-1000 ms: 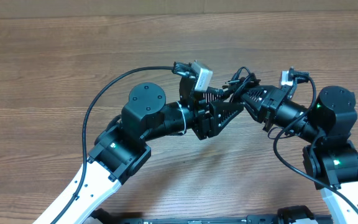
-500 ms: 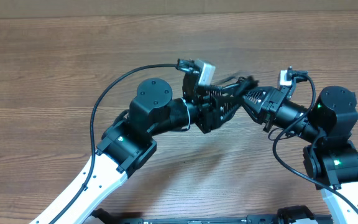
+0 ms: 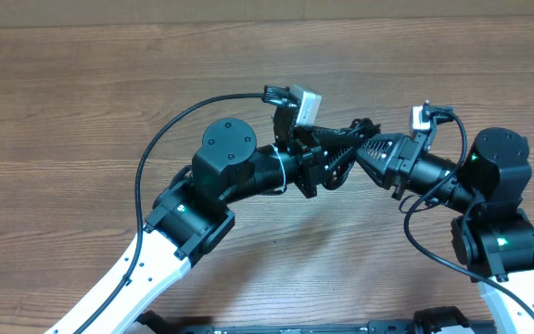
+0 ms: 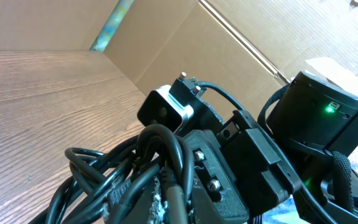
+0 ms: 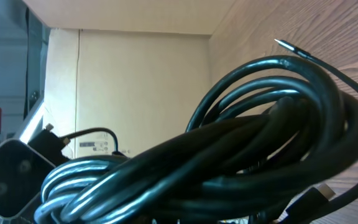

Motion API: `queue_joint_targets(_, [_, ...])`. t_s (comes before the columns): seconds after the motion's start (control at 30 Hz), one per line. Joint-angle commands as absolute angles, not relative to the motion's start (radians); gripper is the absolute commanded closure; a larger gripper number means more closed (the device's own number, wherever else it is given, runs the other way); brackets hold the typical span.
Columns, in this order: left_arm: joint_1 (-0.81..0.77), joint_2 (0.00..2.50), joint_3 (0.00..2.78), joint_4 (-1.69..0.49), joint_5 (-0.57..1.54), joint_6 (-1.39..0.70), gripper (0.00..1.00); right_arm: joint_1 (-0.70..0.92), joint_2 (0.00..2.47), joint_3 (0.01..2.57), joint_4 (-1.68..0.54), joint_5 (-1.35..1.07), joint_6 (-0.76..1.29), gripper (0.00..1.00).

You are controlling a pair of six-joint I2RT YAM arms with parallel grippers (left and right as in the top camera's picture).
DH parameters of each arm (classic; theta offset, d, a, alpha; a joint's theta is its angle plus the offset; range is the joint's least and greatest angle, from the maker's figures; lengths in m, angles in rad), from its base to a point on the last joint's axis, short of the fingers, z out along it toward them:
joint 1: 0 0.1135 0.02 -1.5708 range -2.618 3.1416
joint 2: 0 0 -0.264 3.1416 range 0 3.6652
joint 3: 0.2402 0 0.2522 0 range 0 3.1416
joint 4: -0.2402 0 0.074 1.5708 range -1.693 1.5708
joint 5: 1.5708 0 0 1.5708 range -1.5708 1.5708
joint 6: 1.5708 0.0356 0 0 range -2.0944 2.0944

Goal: Untangle cables

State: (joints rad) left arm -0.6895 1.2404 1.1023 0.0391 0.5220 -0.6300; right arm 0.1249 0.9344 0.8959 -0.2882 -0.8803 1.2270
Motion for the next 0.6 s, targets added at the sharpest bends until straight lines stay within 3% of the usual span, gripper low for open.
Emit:
queue_joint_targets(0.0, [-0.664, 1.24, 1.121, 0.005, 0.452, -0.636, 0.96, 0.13, 0.927, 0.904, -0.281, -0.989, 1.121, 0.96])
queue_joint_targets(0.27, [-0.546, 1.24, 1.121, -0.056, 0.408, -0.686, 0.96, 0.13, 0.927, 0.904, -0.228, -1.192, 0.87, 0.96])
queue_joint_targets(0.47, [-0.513, 1.24, 1.121, -0.056, 0.418, -0.728, 0.96, 0.13, 0.929, 0.904, -0.14, -1.303, 0.832, 0.96])
queue_joint_targets(0.57, [-0.513, 1.24, 1.121, -0.055, 0.416, -0.778, 0.96, 0.13, 0.935, 0.904, -0.142, -1.303, 0.833, 0.79])
